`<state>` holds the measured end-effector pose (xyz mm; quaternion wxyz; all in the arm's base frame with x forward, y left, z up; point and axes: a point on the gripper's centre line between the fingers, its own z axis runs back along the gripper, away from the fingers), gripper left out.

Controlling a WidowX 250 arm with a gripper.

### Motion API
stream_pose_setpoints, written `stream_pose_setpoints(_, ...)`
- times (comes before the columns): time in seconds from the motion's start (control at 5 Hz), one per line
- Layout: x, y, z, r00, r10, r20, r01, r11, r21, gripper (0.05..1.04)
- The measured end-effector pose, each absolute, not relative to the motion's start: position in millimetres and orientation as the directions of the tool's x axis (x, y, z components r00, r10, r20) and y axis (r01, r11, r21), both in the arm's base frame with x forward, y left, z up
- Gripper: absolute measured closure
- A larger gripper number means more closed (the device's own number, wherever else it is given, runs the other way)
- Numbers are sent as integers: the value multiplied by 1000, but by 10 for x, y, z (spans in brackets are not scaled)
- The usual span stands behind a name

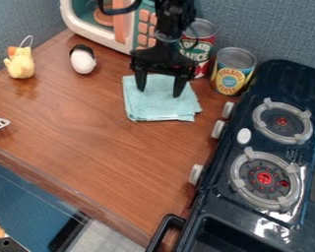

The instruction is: Move the towel into down

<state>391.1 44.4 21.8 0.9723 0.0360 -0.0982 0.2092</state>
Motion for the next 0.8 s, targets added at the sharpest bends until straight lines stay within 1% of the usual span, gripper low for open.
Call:
stream_pose_setpoints(0.2, 3851, 415, 100, 897, 403, 183, -414, 910, 21, 84)
stream_pose_setpoints(0.4, 3760, 412, 45, 896, 402, 187, -413, 910, 22, 83)
stream_pose_setpoints(0.6, 3509, 391, 36, 894, 411, 177, -421, 907, 19, 84)
stream_pose_setpoints(0.8, 3130, 364, 26, 886, 443, 137, -446, 895, -9, 83)
